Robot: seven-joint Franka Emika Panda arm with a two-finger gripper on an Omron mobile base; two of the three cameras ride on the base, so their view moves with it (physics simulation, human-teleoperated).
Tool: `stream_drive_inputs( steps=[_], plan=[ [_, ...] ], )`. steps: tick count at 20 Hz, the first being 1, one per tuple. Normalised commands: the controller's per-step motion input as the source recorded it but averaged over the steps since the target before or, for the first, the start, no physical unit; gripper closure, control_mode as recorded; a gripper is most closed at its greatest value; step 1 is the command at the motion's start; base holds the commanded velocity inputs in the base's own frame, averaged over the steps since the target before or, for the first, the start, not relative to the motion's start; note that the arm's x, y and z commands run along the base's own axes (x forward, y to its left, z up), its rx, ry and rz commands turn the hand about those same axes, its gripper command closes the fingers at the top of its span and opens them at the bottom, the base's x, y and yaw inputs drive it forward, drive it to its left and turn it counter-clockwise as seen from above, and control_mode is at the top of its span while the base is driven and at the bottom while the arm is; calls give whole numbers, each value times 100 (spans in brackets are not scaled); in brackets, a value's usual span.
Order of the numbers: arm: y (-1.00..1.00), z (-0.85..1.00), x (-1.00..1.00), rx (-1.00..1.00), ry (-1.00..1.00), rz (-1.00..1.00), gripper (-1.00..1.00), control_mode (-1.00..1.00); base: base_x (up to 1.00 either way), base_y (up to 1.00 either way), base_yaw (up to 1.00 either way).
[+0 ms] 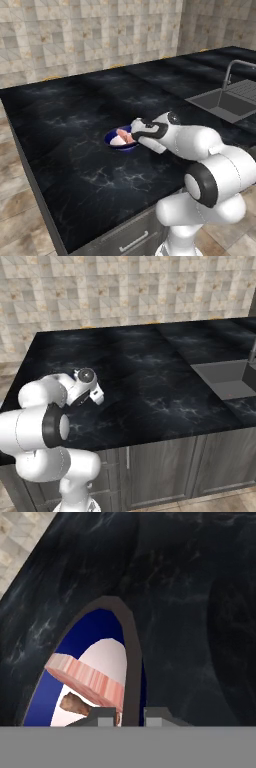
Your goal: The microwave is finished heating the steak and mushroom. Take the bowl containing the food and place it on the dining counter.
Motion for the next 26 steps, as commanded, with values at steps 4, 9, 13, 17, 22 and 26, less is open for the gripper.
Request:
stream_drive_inputs(
  steps=[4, 9, 13, 17, 22, 26],
  plan=[
    [0, -33, 1, -4, 0, 4, 100, -100, 0, 0, 0],
    [0, -36, 0, -7, 0, 1, 100, -100, 0, 0, 0],
    [0, -37, 0, -9, 0, 1, 100, -100, 0, 0, 0],
    [0, -26, 3, -5, -2, 0, 100, -100, 0, 0, 0],
    [0, -4, 10, 0, 1, 0, -100, -100, 0, 0, 0],
    [-3, 36, -8, 0, 2, -7, -100, -100, 0, 0, 0]
  ],
)
